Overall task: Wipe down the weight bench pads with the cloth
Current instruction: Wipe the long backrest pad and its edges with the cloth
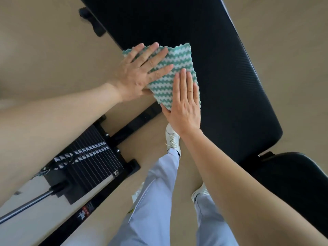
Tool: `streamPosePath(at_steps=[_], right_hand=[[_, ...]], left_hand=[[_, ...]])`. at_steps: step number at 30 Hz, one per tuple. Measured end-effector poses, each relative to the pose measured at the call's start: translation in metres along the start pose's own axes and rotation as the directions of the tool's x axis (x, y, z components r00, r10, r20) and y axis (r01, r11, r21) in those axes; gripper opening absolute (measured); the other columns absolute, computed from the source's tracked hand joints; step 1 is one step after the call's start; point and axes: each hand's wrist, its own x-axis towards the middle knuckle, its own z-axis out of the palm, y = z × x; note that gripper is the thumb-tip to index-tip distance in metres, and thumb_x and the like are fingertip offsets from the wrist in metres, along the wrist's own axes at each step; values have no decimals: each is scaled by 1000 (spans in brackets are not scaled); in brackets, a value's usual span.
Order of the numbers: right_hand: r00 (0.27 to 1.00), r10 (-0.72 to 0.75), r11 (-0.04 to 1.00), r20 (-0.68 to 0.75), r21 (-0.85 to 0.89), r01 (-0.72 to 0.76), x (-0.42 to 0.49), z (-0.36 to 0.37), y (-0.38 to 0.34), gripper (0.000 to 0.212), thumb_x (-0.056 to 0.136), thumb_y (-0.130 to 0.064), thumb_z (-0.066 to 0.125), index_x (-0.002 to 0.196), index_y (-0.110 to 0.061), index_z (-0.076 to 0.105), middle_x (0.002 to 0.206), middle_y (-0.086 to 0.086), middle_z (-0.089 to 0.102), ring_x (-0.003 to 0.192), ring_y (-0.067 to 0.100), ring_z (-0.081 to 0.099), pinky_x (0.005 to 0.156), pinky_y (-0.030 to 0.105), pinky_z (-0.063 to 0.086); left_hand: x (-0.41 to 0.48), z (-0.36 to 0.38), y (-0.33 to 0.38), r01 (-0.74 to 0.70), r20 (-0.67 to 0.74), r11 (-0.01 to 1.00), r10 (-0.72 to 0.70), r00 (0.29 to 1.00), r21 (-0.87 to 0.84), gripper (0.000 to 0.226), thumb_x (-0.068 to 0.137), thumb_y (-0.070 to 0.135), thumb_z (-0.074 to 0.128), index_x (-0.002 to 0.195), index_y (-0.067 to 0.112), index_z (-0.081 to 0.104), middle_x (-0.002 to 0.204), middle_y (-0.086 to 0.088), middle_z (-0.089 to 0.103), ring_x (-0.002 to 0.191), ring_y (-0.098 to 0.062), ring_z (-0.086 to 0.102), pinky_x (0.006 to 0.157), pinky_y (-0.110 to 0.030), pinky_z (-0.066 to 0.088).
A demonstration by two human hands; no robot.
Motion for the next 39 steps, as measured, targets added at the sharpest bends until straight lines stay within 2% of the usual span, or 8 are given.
streamPosePath(at_steps=[5,10,14,20,24,31,35,39], right_hand=[[998,38,999,45,31,-40,-39,2,22,98,96,-52,58,162,-1,6,171,18,7,159,32,5,130,43,2],[989,94,993,116,54,-101,-92,6,57,101,98,-64,47,162,-2,-1,171,17,0,159,31,-2,130,46,5],[972,129,985,195,91,-149,-137,7,85,109,95,-73,47,161,-5,-6,171,14,-5,159,29,-5,130,47,4],[896,174,972,408,73,-222,-198,-12,130,112,83,-79,20,161,-7,-14,170,10,-20,157,24,-19,129,44,-7],[851,178,975,495,31,-221,-221,-20,158,110,93,-60,53,160,-6,-16,169,13,-22,156,28,-19,128,43,-8],[802,160,960,576,99,-262,-229,-49,187,93,96,-37,60,164,-14,1,172,11,-4,159,31,-2,129,48,8],[865,186,961,466,96,-258,-232,-47,201,55,94,-24,62,146,-17,49,163,1,37,140,42,43,113,50,41],[864,286,891,413,218,-399,-228,-54,198,31,91,-11,63,122,-12,66,126,2,64,110,29,61,89,34,48]], left_hand=[[10,5,44,-23,-7,990,24,1000,141,86,103,24,57,163,25,-5,170,-13,-3,156,-35,8,126,-48,3],[28,-4,95,-183,95,958,165,982,220,99,97,13,61,161,22,-15,169,-16,-7,157,-34,3,126,-48,0],[38,-13,137,-285,251,937,231,940,202,92,95,21,43,158,19,-24,168,-17,-15,156,-35,-7,127,-49,3],[39,-2,219,-305,222,926,257,941,220,100,95,3,53,157,14,-24,168,-18,-13,157,-34,-4,127,-49,9],[40,-2,275,-283,276,943,228,934,177,82,95,12,30,157,8,-24,168,-18,-14,157,-34,-6,127,-49,5],[40,12,358,-226,253,967,191,949,119,89,102,25,43,156,5,-24,168,-17,-18,156,-33,-10,128,-48,2],[37,23,385,-226,179,970,208,962,88,76,106,28,36,160,5,-12,169,-17,-7,157,-33,-2,125,-51,-1],[32,33,397,-224,-31,974,223,974,-18,52,109,18,32,159,9,25,166,-14,25,153,-33,27,124,-48,27]])
